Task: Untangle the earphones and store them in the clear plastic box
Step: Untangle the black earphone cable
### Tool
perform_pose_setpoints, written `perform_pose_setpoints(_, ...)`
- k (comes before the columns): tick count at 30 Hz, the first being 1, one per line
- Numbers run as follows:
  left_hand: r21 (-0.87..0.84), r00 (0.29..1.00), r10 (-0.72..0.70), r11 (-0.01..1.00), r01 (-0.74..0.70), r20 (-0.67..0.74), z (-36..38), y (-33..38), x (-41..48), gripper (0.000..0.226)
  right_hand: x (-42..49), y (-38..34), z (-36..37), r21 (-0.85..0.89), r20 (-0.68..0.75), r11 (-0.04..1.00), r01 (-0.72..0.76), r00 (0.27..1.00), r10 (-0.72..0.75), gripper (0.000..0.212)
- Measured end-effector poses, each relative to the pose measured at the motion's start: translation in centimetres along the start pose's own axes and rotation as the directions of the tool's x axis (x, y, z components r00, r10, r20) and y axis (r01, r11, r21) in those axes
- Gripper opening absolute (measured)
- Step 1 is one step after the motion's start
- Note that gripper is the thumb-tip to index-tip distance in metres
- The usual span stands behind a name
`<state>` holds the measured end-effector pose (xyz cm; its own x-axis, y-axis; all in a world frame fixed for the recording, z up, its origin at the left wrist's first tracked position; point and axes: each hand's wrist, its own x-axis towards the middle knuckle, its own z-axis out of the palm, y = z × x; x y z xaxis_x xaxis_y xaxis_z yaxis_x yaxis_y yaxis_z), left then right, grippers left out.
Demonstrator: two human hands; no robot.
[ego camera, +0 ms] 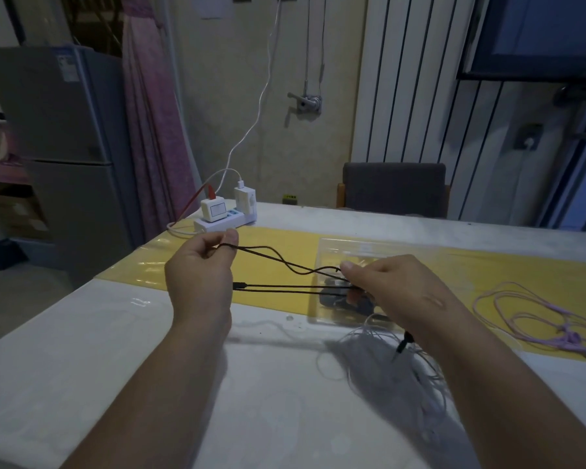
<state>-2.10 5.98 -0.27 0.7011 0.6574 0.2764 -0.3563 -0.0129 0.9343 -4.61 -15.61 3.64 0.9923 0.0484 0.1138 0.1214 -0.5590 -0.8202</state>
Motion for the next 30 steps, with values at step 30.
perform_pose_setpoints(30, -0.51, 0.729, -0.357, 0.537, 0.672, 0.584, -0.4, 1.0, 0.9, 0.008, 0.7, 0.9, 1.5, -0.301, -0.222, 0.948, 0.102, 0.96, -0.173, 0.033)
